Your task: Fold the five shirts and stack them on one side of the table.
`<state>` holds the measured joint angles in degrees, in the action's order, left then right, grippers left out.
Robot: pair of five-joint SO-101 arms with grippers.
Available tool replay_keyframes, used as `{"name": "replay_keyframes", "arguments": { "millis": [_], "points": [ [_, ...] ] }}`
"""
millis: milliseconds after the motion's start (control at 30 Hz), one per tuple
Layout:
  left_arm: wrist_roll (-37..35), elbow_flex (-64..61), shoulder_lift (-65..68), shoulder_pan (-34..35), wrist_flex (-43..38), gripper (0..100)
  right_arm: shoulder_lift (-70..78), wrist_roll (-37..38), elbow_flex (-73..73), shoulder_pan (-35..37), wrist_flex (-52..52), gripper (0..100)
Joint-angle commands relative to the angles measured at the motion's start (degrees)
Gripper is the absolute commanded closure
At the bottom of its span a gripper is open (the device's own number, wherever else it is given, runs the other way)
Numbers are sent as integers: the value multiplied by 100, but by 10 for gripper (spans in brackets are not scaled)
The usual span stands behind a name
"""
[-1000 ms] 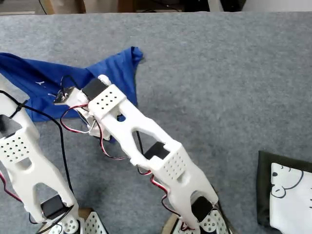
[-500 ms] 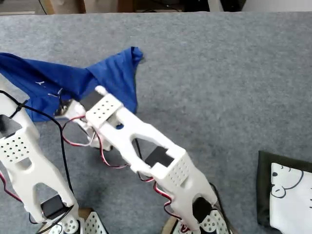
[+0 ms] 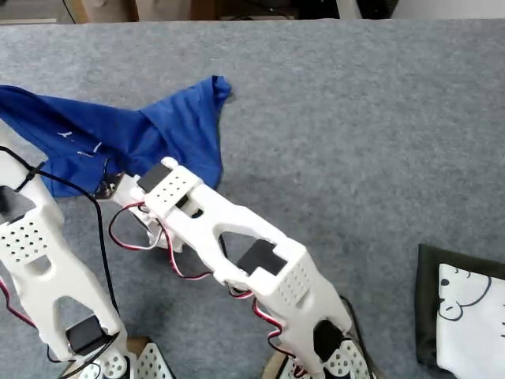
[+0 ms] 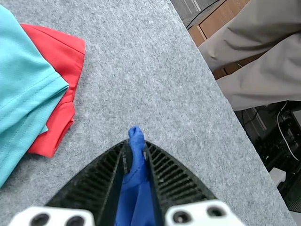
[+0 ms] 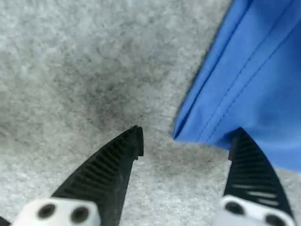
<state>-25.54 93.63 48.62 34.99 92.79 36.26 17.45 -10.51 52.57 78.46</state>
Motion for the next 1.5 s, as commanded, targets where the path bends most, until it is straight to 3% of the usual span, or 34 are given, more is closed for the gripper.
{"name": "replay_keyframes", "arguments": {
  "millis": [0,167,267,500,733,1033,1233,1467],
  "points": [
    [26,167,-84,70,-141,981,-22,-18,127,-84,70,806],
    [26,167,-84,70,-132,981,4,-18,84,-189,97,957],
    [26,167,-84,70,-132,981,4,-26,75,-224,88,995],
    [26,176,-84,70,-123,981,-40,-26,31,-470,105,994],
    [26,176,-84,70,-123,981,-321,0,-822,-804,879,994],
    [26,167,-84,70,-132,981,-347,237,-1385,-796,1204,990],
    [35,167,-84,70,-141,981,-374,255,-1323,-690,1240,831],
    [35,167,-84,70,-141,981,-769,246,-1279,-215,1451,825]
  ]
}}
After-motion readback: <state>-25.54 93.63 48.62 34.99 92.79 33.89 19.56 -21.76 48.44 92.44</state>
